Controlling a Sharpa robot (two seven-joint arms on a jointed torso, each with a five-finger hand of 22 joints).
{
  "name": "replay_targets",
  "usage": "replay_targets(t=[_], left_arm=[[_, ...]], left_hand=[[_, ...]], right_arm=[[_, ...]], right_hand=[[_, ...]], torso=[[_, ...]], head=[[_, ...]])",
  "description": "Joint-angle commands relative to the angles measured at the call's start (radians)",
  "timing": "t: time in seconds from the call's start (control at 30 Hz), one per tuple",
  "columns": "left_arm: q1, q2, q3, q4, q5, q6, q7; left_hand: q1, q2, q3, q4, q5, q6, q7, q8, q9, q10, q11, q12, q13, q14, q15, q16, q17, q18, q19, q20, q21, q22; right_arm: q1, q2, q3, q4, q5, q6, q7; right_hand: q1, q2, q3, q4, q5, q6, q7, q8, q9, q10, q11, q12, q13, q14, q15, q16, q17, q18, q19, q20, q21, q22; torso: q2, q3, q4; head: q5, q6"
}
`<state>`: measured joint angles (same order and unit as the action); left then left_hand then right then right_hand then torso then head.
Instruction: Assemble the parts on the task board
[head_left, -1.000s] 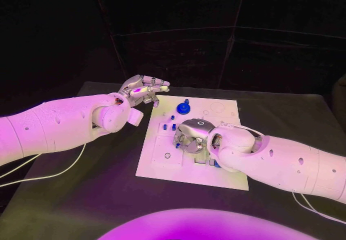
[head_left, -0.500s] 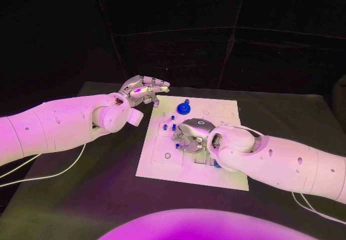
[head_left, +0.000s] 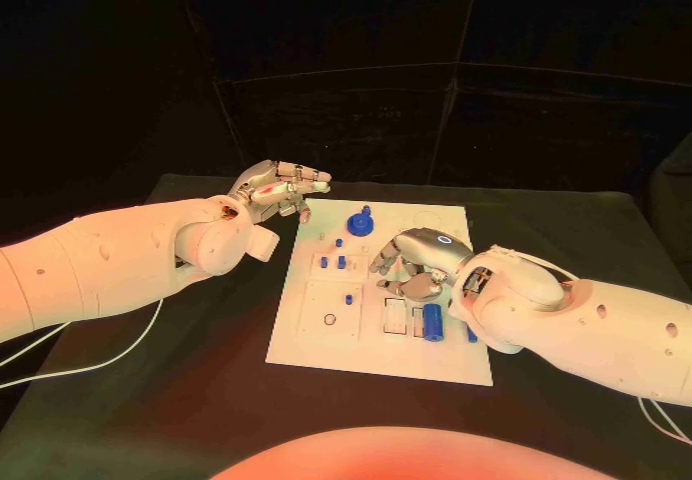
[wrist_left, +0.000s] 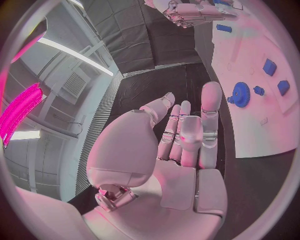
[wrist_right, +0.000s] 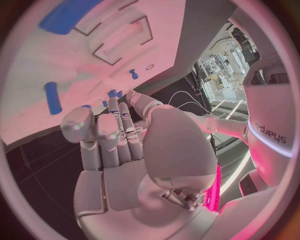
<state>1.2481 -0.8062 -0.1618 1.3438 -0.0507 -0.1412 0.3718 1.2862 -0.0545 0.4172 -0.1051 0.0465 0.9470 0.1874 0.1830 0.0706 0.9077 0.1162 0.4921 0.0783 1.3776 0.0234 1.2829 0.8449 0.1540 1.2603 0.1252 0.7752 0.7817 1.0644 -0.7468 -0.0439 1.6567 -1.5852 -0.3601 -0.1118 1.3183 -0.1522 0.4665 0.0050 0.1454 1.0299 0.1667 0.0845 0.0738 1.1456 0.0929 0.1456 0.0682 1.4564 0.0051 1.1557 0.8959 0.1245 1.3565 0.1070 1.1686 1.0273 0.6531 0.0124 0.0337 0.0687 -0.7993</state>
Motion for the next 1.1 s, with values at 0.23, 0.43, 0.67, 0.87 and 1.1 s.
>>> replay_targets(t=[0.23,0.43,0.67,0.87,1.1], left_arm=[[0.001,0.001,0.001,-0.002,0.004,0.011,0.005],[0.001,0.003,0.0,-0.003,0.004,0.014,0.005],[0.001,0.007,0.0,-0.004,0.004,0.015,0.005],[0.001,0.008,0.0,-0.005,0.004,0.016,0.005],[0.001,0.008,0.0,-0.005,0.004,0.016,0.005]], left_hand=[[-0.003,-0.008,-0.005,0.001,0.003,-0.002,0.0,0.006,0.0,-0.004,0.0,0.004,-0.002,-0.007,0.002,-0.005,0.0,0.02,-0.007,-0.001,-0.001,0.0],[-0.003,-0.008,-0.005,0.001,0.003,-0.003,0.0,0.006,0.0,-0.004,0.0,0.004,-0.002,-0.007,0.002,-0.005,0.0,0.02,-0.007,-0.001,-0.001,0.0],[-0.003,-0.007,-0.005,0.001,0.003,-0.002,0.0,0.007,0.0,-0.004,0.0,0.004,-0.002,-0.006,0.002,-0.004,0.001,0.019,-0.006,-0.001,0.002,0.002],[-0.003,-0.007,-0.005,0.001,0.003,-0.002,0.0,0.007,0.0,-0.004,0.0,0.004,-0.002,-0.006,0.002,-0.004,0.001,0.019,-0.006,-0.001,0.002,0.002],[-0.003,-0.006,-0.005,0.001,0.003,-0.002,0.0,0.007,0.0,-0.005,-0.001,0.005,-0.002,-0.006,0.002,-0.003,0.002,0.019,-0.007,-0.001,0.001,0.001]], right_arm=[[0.071,-0.099,0.002,0.012,0.057,0.054,-0.069],[0.087,-0.121,0.003,-0.019,0.024,0.125,-0.105],[0.091,-0.114,0.002,-0.043,-0.002,0.191,-0.118],[0.091,-0.09,0.002,-0.06,-0.014,0.223,-0.116],[0.091,-0.056,0.001,-0.067,-0.018,0.254,-0.103]], right_hand=[[-0.028,-0.049,-0.086,0.015,0.026,-0.032,-0.014,-0.022,-0.008,-0.061,-0.001,-0.022,-0.005,-0.001,-0.005,-0.018,-0.038,-0.004,-0.008,-0.002,-0.021,-0.03],[0.039,-0.022,-0.305,0.054,0.047,-0.09,-0.03,-0.022,-0.008,-0.175,0.015,-0.044,-0.004,-0.02,0.009,-0.065,-0.109,0.005,-0.034,0.009,-0.08,-0.096],[0.114,0.0,-0.38,0.107,0.034,-0.103,-0.029,-0.021,-0.007,-0.161,0.01,-0.012,-0.001,-0.015,0.007,-0.057,-0.109,0.007,-0.03,0.009,-0.085,-0.102],[0.134,0.025,-0.373,0.106,0.031,-0.073,-0.02,-0.012,-0.003,-0.123,0.0,0.014,-0.001,-0.009,-0.002,-0.051,-0.106,0.006,-0.023,0.002,-0.081,-0.097],[0.151,0.051,-0.353,0.099,0.024,-0.035,-0.017,-0.009,-0.003,-0.075,-0.004,0.03,-0.005,-0.003,-0.004,-0.049,-0.106,0.002,-0.011,-0.001,-0.07,-0.085]], torso=[[0.0,0.0016,-0.0038],[0.001,0.0001,-0.0031],[0.001,-0.0002,-0.0014],[0.0,0.0001,-0.0022],[0.002,0.0005,-0.0017]], head=[[-0.022,0.024],[-0.031,0.032],[-0.033,0.032],[-0.031,0.029],[-0.028,0.024]])
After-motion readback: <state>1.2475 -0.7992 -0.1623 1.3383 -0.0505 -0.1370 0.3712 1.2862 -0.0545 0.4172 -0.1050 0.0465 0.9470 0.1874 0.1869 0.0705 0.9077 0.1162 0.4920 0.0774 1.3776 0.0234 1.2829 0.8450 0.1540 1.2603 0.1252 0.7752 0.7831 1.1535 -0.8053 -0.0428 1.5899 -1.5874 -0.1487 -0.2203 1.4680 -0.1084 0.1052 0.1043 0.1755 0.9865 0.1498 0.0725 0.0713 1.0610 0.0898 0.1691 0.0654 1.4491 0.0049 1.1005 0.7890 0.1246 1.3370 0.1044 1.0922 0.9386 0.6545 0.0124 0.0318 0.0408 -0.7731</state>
